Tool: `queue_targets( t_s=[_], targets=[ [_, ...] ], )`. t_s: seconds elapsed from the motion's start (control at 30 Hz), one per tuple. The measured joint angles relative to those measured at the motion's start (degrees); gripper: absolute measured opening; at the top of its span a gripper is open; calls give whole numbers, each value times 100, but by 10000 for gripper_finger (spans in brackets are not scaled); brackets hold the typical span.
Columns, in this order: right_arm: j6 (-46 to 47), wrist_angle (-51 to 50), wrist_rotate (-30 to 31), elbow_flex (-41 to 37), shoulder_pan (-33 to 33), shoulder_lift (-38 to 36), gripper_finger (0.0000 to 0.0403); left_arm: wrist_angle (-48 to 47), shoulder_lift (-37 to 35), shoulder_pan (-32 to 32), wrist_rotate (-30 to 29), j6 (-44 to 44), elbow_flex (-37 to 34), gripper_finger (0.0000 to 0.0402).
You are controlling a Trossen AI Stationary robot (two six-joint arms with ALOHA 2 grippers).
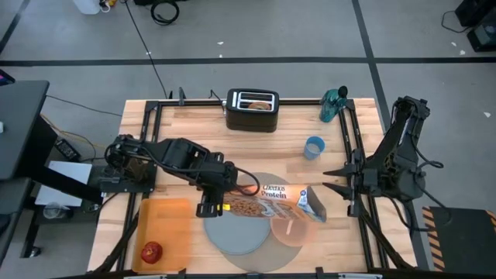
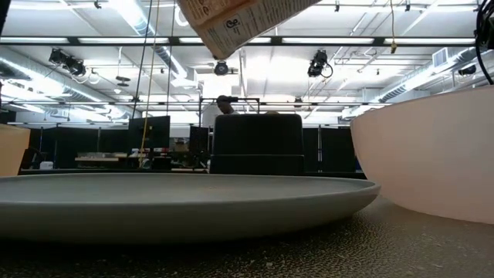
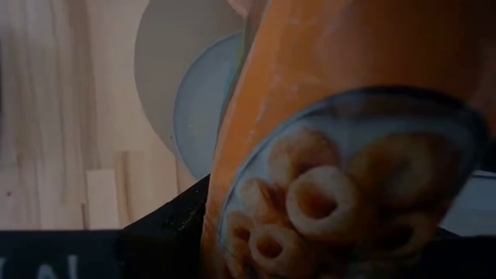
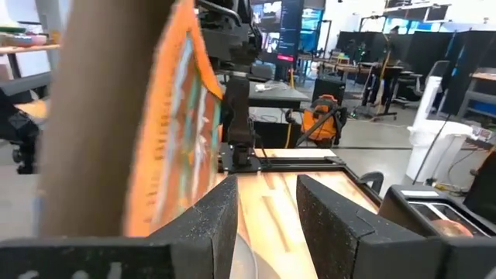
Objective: Arrange a breakfast setting
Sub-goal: Put cereal into the pink bowl
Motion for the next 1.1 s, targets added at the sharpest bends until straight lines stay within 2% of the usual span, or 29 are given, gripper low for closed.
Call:
queue_targets(
  t_s=[0.4,1.1],
  targets=[
    [447,-38,-508,0,-145,276,140,-6,-77,16,-45,6,-1252,208],
    [461,-37,-562,0,-192,326,140,4,-92,53,-22,-76,-1307,208]
  ],
)
